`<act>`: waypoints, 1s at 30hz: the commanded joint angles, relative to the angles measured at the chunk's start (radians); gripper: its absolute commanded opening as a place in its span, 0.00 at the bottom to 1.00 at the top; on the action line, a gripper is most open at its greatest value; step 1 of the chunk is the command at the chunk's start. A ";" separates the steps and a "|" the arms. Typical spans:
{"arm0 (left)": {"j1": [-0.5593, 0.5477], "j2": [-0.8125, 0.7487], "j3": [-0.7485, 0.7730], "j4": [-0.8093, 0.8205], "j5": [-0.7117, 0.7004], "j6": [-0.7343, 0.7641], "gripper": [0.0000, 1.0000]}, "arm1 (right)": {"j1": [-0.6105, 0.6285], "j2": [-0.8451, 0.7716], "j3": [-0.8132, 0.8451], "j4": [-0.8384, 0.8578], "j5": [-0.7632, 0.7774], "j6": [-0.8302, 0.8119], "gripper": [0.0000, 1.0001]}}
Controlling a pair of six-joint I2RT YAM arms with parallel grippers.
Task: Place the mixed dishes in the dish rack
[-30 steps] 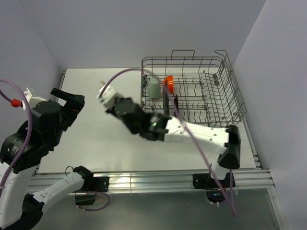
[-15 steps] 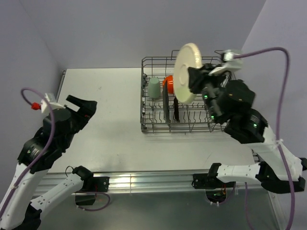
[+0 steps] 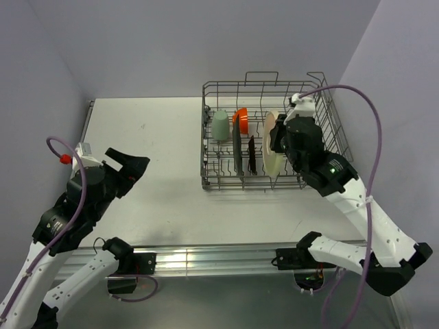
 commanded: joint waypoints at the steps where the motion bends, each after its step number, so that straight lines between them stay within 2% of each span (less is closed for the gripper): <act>1: 0.001 -0.031 -0.026 0.067 0.102 0.037 0.93 | -0.079 -0.032 -0.018 0.130 -0.123 -0.039 0.00; 8: 0.001 -0.074 -0.104 0.082 0.202 0.053 0.92 | -0.198 -0.033 -0.134 0.195 -0.233 -0.109 0.00; 14: 0.001 -0.083 -0.136 0.077 0.211 0.048 0.92 | -0.218 0.011 -0.158 0.235 -0.287 -0.113 0.00; 22: 0.001 -0.089 -0.127 0.061 0.200 0.057 0.91 | -0.225 0.083 -0.154 0.238 -0.280 -0.093 0.00; 30: 0.001 -0.072 -0.168 0.080 0.251 0.060 0.91 | -0.225 0.100 -0.250 0.249 -0.226 -0.075 0.00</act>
